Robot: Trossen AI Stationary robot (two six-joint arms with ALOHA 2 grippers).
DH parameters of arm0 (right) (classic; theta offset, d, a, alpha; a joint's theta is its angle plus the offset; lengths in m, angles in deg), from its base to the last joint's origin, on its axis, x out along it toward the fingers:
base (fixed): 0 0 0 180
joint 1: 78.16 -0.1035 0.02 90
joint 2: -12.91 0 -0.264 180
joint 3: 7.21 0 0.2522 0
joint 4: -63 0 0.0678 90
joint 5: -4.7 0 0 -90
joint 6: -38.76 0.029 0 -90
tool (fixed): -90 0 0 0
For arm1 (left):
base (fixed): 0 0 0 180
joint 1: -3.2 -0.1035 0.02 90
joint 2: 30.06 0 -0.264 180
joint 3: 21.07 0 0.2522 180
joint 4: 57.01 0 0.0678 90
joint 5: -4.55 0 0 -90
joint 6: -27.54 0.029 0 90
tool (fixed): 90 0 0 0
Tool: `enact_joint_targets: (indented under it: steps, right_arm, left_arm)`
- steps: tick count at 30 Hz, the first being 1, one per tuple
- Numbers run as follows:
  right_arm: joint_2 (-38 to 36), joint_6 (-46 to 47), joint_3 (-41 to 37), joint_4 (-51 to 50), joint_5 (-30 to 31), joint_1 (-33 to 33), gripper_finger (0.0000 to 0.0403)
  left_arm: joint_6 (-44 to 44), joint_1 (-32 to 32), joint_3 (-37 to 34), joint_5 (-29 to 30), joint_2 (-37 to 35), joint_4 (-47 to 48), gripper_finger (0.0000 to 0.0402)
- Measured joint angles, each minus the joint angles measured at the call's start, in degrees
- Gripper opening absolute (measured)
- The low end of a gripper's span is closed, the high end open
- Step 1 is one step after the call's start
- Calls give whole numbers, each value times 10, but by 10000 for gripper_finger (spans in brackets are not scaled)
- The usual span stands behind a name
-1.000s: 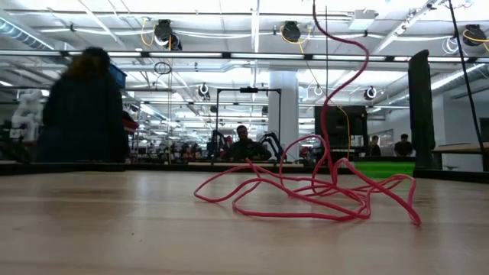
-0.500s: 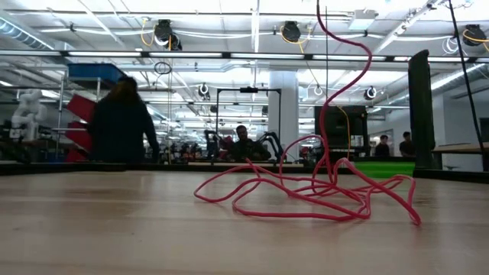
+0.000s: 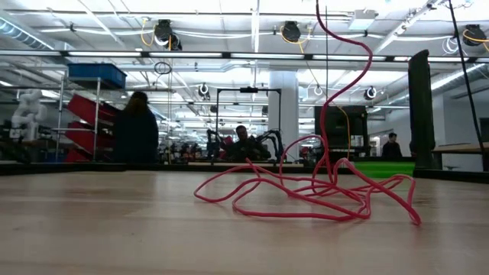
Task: Coil cords
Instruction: Uncoil the red wire from the spool
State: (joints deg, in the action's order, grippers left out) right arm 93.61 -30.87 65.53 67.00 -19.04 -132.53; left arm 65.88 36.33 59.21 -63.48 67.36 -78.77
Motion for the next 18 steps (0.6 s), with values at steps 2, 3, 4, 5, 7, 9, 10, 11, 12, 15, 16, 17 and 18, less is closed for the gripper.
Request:
enact_joint_targets:
  steps: [2,3,4,5,7,9,10,11,12,15,16,17,18]
  right_arm:
    - [0,0,0,0,0,1,0]
    - [0,2,0,0,-1,3,0]
    - [0,8,0,0,-1,4,0]
    - [0,16,0,0,-1,4,0]
    - [0,28,0,0,-1,5,0]
    - [0,30,0,0,-1,7,0]
    - [0,30,0,0,-1,8,0]
    - [0,30,0,0,-1,8,0]
    - [0,30,0,0,-1,8,0]
    - [0,30,0,0,-1,8,0]
    - [0,30,0,0,-1,8,0]
    - [0,30,0,0,-1,8,0]
    - [0,30,0,0,-1,8,0]
  left_arm:
    - [0,0,0,0,0,0,151]
    - [0,0,0,0,0,0,151]
    - [0,0,0,0,0,0,151]
    - [0,0,0,0,0,0,151]
    - [0,0,0,0,0,0,151]
    - [0,0,0,0,0,0,151]
    - [0,0,0,0,0,0,151]
    - [0,0,0,0,0,0,151]
    - [0,0,0,0,0,0,151]
    - [0,0,0,3,0,1,151]
    - [0,0,0,5,0,2,151]
    - [0,0,0,7,0,4,151]
    - [0,0,0,7,0,5,151]
